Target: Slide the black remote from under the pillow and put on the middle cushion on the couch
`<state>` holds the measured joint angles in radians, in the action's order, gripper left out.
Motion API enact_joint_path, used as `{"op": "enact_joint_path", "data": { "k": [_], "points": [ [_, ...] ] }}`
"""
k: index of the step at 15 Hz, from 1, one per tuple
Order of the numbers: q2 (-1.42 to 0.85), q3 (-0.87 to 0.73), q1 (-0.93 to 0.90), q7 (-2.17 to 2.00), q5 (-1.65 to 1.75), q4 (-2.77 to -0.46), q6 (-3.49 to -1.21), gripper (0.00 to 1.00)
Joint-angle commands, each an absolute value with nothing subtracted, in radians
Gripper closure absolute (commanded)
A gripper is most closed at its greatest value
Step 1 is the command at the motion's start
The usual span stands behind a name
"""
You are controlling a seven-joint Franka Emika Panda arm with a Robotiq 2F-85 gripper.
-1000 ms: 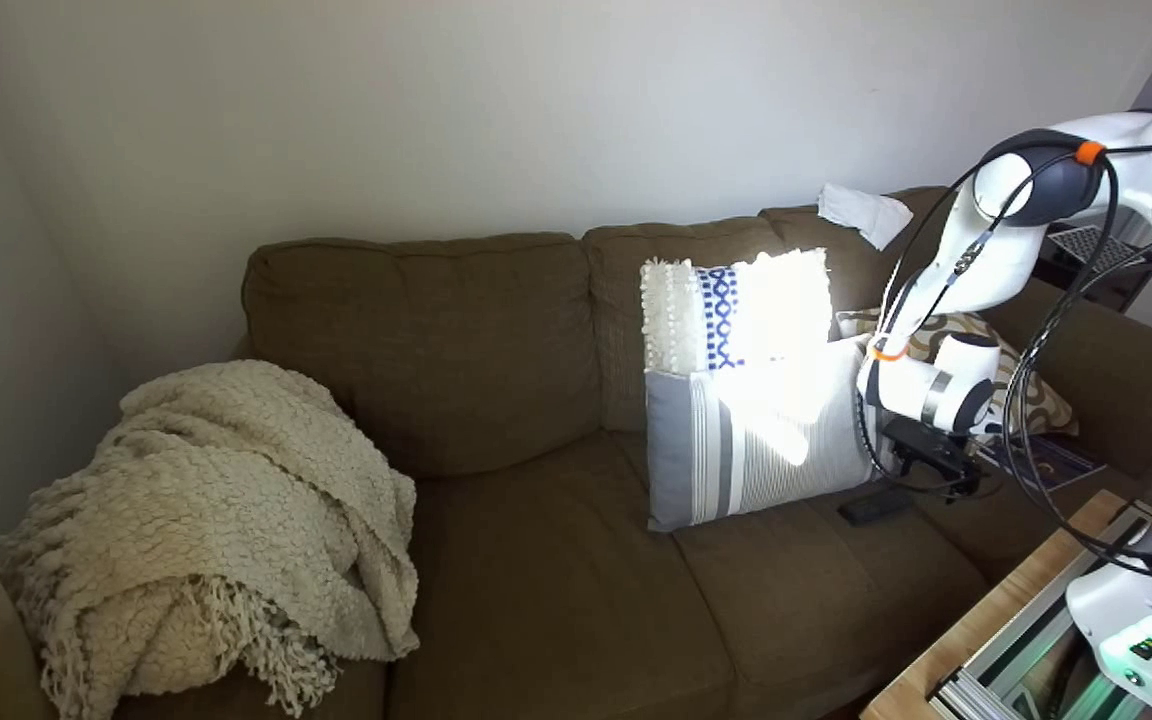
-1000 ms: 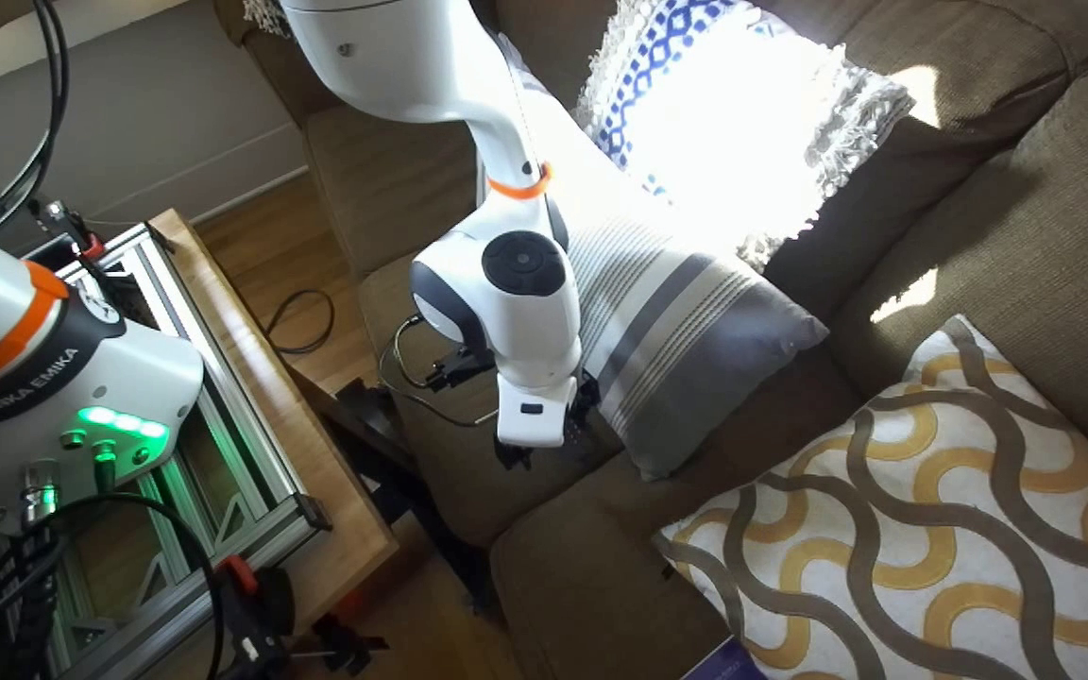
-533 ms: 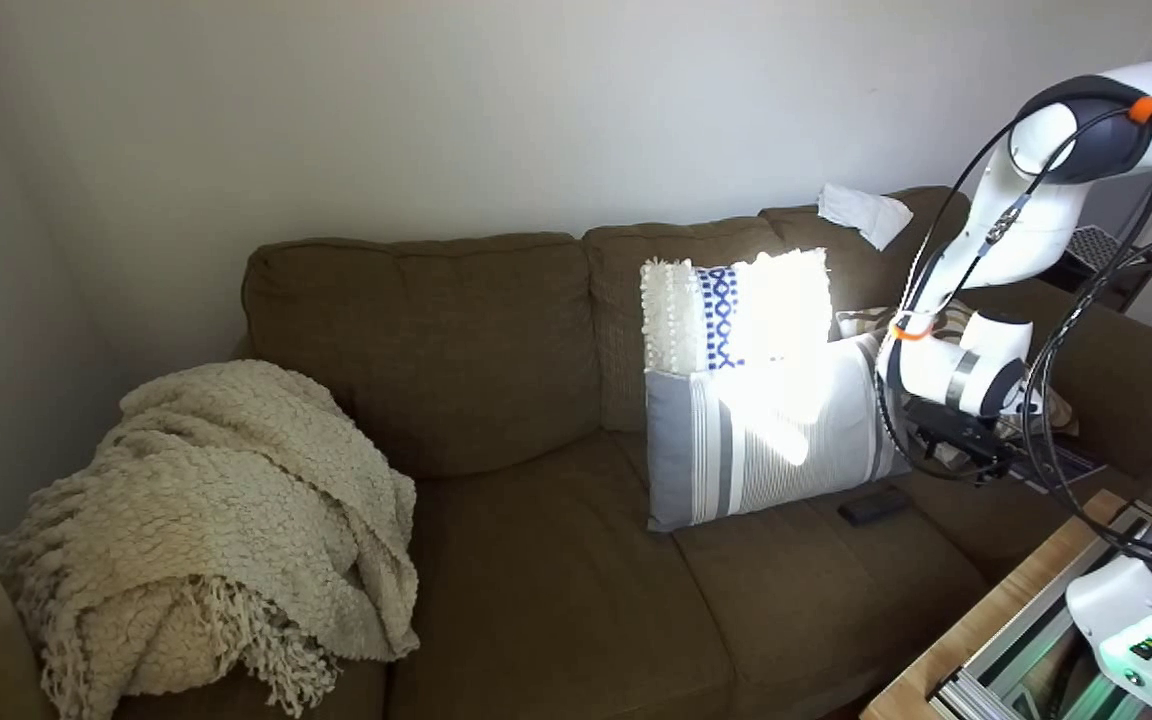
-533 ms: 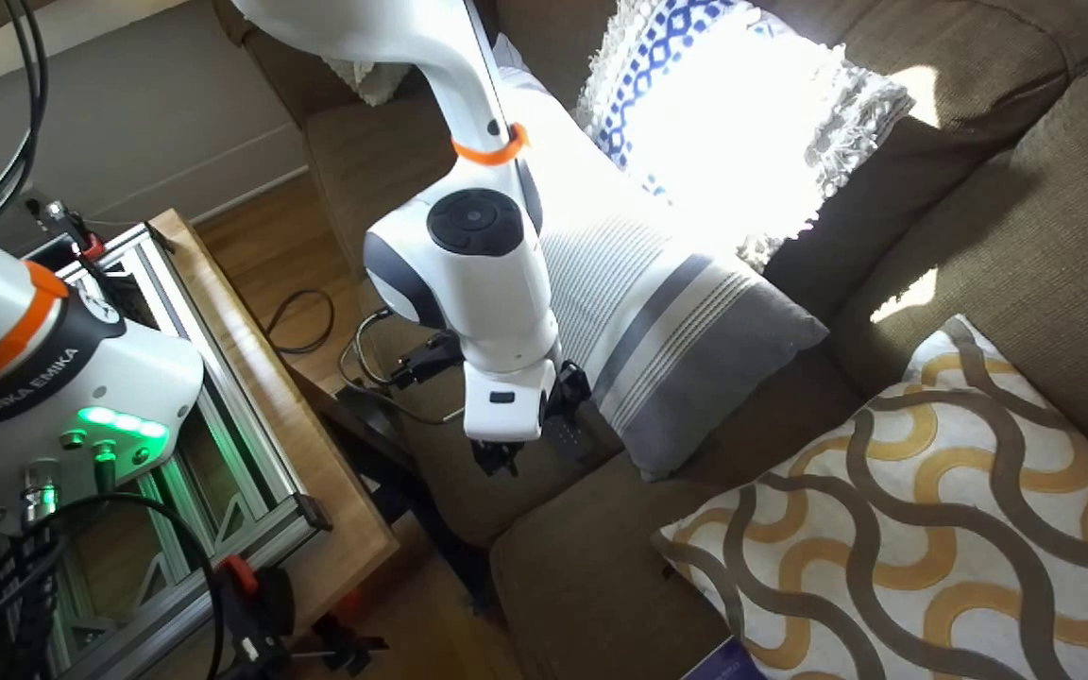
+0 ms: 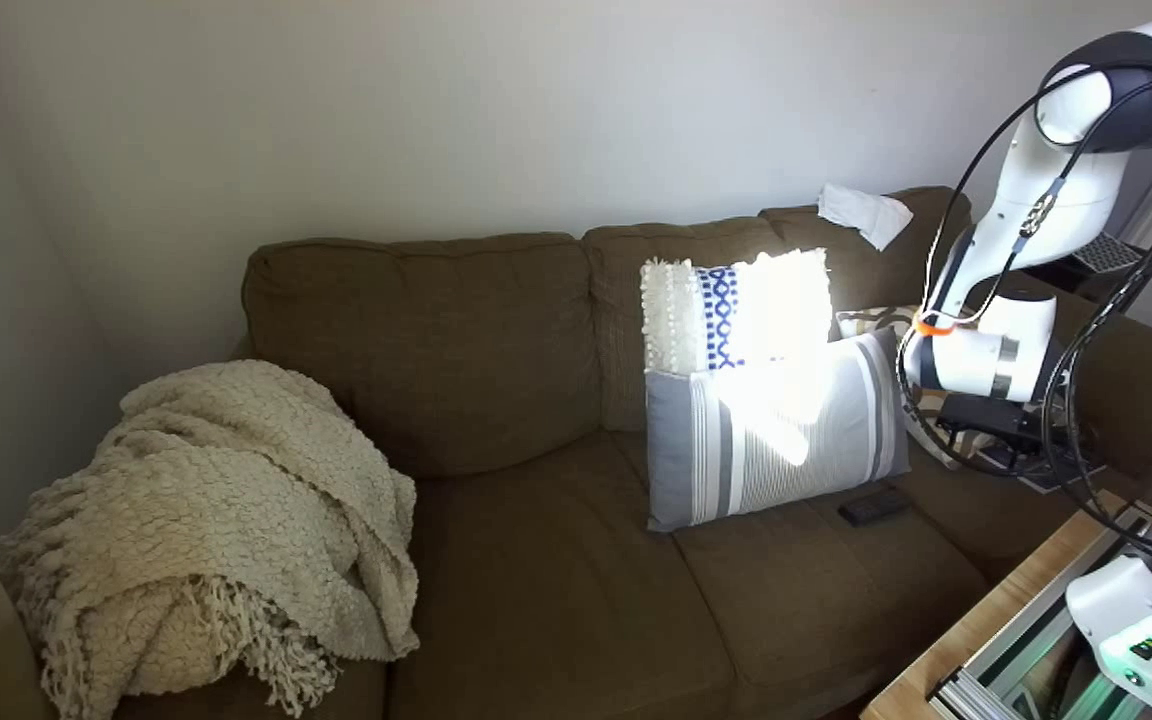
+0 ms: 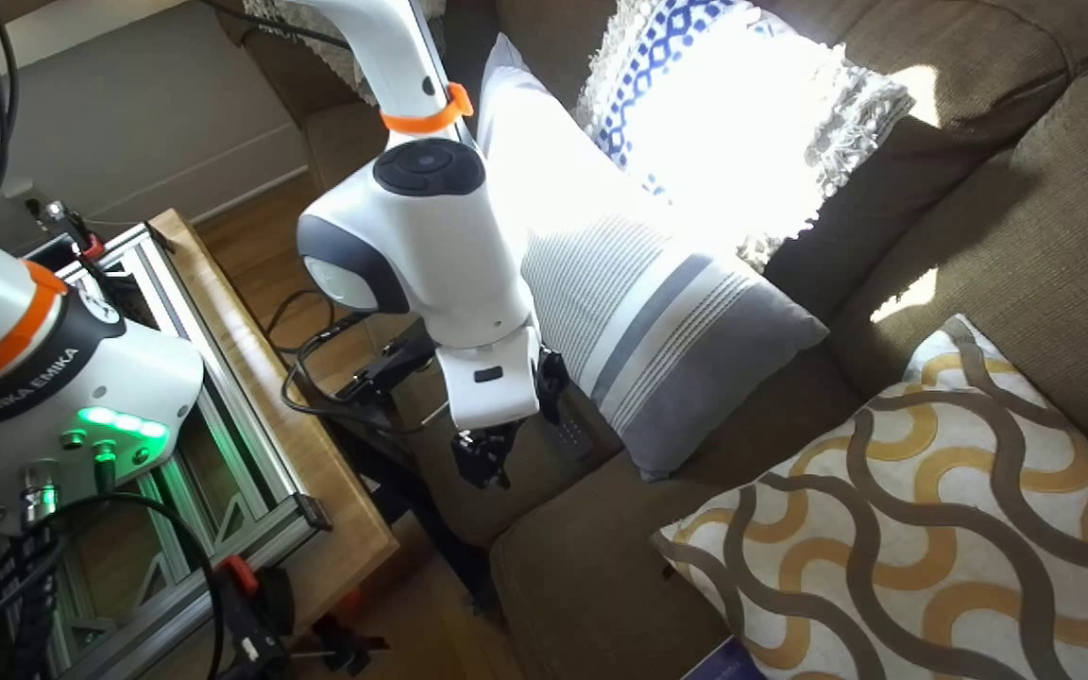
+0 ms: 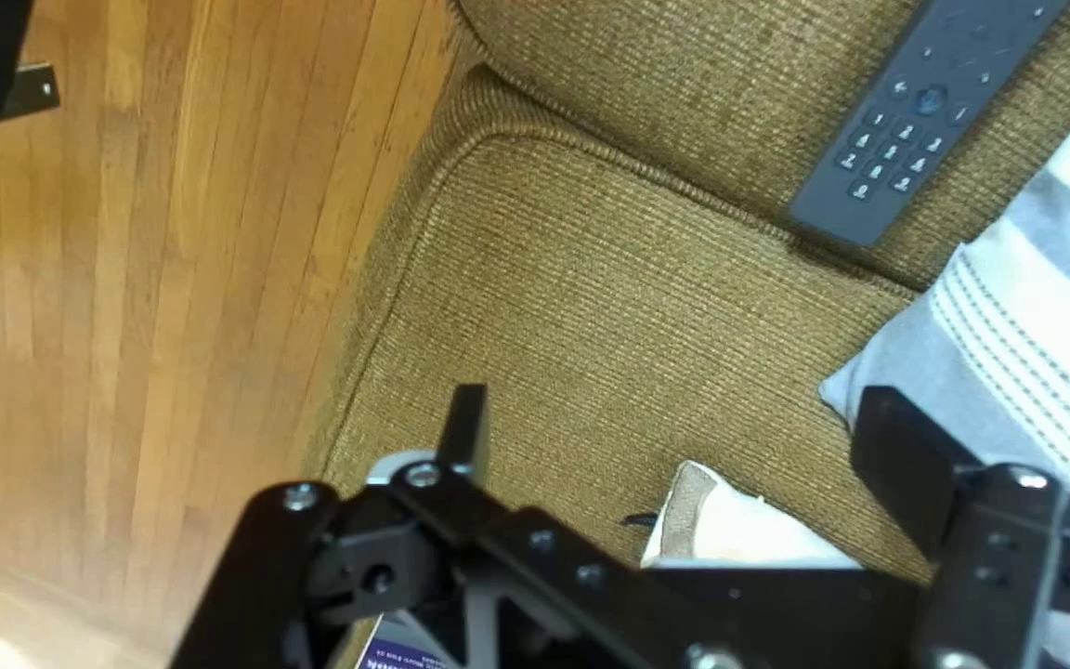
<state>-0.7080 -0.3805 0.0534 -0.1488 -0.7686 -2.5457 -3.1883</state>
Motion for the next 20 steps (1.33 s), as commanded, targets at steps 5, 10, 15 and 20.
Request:
{"op": "enact_joint_path", "data": {
  "k": [5,10,15,20],
  "points": [
    [-0.492,-0.533,-0.090,-0.089,-0.659,-2.709,-3.211,0.00],
    [-0.374,-0.660,-0.197,-0.005,-0.650,-2.765,-3.208,0.00],
    [-0.378,-0.695,-0.238,0.008,-0.677,-2.747,-3.221,0.00],
    [-0.388,-0.688,-0.237,0.007,-0.677,-2.744,-3.221,0.00]
  ]
}}
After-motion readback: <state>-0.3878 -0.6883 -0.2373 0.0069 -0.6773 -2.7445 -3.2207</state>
